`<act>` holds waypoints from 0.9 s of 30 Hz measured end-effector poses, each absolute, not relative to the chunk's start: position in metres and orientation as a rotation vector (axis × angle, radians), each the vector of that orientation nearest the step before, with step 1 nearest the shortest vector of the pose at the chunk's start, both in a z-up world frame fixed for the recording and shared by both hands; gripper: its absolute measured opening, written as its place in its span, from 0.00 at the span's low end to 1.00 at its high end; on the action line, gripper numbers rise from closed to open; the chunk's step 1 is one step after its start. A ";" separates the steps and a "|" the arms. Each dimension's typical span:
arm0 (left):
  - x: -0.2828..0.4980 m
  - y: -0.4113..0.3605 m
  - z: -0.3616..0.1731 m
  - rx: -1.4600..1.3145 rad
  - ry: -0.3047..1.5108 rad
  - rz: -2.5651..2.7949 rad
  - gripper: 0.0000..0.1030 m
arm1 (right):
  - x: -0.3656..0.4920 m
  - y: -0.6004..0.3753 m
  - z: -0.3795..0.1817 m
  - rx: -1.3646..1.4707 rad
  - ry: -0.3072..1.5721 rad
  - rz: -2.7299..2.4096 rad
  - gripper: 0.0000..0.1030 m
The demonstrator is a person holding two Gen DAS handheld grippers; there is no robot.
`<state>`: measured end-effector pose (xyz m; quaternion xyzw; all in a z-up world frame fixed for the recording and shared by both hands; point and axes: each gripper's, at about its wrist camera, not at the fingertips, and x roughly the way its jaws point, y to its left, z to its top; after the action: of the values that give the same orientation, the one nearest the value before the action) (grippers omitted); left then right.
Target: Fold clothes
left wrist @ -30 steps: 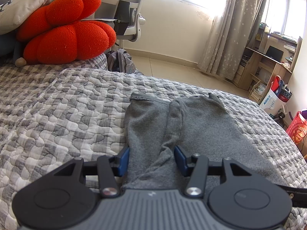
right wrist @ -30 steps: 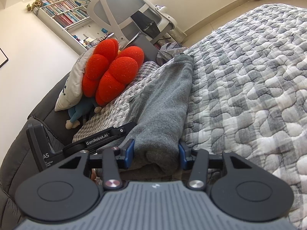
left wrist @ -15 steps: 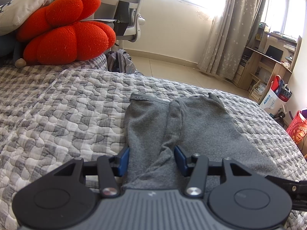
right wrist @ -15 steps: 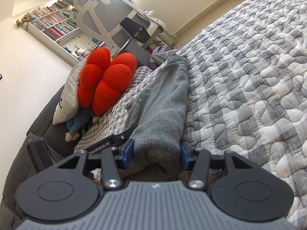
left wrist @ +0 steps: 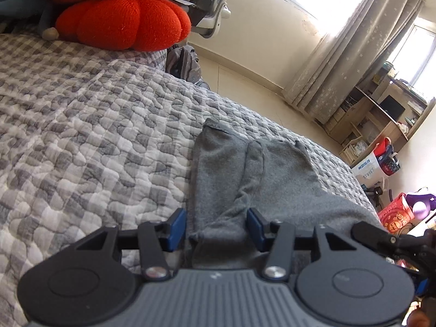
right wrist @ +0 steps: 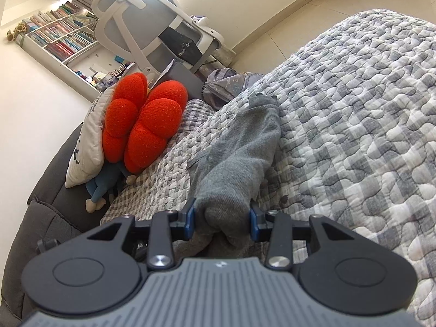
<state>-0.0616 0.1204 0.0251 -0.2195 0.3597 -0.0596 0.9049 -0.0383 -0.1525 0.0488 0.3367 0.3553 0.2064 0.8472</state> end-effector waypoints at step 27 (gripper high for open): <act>-0.081 0.138 0.017 -0.623 0.841 -0.102 0.19 | -0.051 -0.170 0.019 0.802 0.846 0.443 0.65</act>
<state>-0.0812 0.1377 0.0166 -0.2974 0.4012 -0.0488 0.8650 -0.0506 -0.1703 0.0189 0.3753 0.3962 0.2075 0.8119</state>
